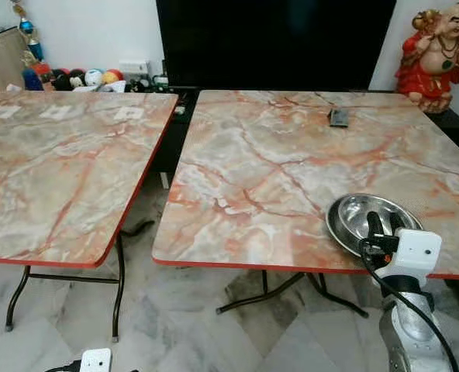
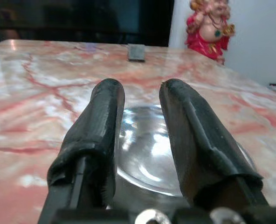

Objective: Setting the table

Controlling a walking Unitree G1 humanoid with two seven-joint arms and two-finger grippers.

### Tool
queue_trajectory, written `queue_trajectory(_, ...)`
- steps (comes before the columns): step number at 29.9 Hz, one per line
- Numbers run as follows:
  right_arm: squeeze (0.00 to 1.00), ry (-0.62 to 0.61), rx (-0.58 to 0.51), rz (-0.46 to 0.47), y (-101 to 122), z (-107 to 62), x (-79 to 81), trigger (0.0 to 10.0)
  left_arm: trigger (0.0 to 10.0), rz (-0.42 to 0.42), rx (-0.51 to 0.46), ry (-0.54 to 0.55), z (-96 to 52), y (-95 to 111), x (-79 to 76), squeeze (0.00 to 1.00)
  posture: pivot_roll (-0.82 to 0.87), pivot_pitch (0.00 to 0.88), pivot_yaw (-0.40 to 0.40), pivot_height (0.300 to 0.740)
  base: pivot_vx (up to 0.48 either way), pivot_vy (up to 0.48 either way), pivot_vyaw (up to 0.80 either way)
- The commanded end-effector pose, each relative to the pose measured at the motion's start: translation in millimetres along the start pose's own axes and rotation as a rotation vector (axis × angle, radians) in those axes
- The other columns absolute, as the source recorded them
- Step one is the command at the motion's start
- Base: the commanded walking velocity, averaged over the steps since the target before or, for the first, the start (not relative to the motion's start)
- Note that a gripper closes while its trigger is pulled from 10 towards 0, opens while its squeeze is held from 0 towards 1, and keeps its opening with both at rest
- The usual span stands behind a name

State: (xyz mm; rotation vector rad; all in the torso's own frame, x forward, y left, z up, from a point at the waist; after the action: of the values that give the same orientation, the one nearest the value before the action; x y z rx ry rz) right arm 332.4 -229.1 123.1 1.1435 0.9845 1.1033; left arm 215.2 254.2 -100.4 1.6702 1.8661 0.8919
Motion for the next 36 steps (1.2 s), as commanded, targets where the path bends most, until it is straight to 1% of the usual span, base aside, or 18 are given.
queue_trajectory(1,0.0,0.021,0.006,-0.003,-3.2,-1.3,4.8,10.0,10.0,-0.006,0.025,0.023,-2.9,-6.9,9.6,0.0,-0.04,0.0,0.011,0.74,0.0,0.48,0.0)
queue_trajectory(5,0.0,0.061,0.001,-0.009,-3.5,-3.0,11.5,10.0,10.0,-0.015,0.034,0.025,-5.6,-13.4,9.8,0.0,-0.02,0.0,0.002,0.74,0.0,0.48,0.0)
queue_trajectory(6,0.0,0.081,-0.007,-0.018,-1.9,-3.2,14.4,10.0,10.0,-0.017,0.037,0.025,-6.3,-15.2,9.6,0.0,-0.02,0.0,0.001,0.74,0.0,0.48,0.42)
queue_trajectory(9,0.0,0.093,-0.012,-0.027,-0.9,-3.3,16.5,10.0,10.0,-0.016,0.041,0.022,-7.1,-17.2,9.0,0.0,-0.02,0.0,-0.003,0.74,0.0,0.48,0.55)
queue_trajectory(10,0.0,0.093,-0.012,-0.027,-0.9,-3.3,16.5,10.0,10.0,-0.016,0.041,0.022,-7.1,-17.2,9.0,0.0,-0.02,0.0,-0.003,0.74,0.0,0.48,0.8)
queue_trajectory(16,0.0,0.086,-0.005,-0.002,-1.9,-2.6,15.7,10.0,10.0,-0.021,0.055,0.021,-10.3,-25.9,6.5,0.0,-0.01,0.0,-0.014,0.74,0.0,0.48,0.0)
queue_trajectory(21,0.0,0.087,-0.008,0.008,-0.1,0.2,20.0,10.0,10.0,-0.03,0.076,0.02,-13.0,-34.1,4.4,0.0,-0.02,0.0,-0.019,0.74,0.0,0.48,0.0)
queue_trajectory(31,0.0,0.092,0.002,0.027,-2.0,-1.8,24.6,10.0,10.0,-0.035,0.091,0.019,-14.7,-39.4,2.4,0.0,-0.02,0.008,-0.021,0.74,0.0,0.48,0.0)
queue_trajectory(36,0.0,0.09,0.004,0.049,-1.2,0.3,29.2,10.0,10.0,-0.035,0.107,0.024,-16.2,-43.1,4.9,0.0,-0.02,0.022,-0.02,0.74,0.0,0.48,0.0)
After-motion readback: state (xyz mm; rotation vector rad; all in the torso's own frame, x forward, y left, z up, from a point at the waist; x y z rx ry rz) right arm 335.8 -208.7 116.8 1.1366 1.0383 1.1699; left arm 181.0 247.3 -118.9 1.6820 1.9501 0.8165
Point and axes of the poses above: a point about 5 cm out from each wrist's last joint towards the gripper, its own z axis pointing out of the wrist towards the gripper, its own y axis along the axis of the wrist's last joint, x = y × z, the point moved 5 cm from there along z, pointing out of the wrist towards the gripper
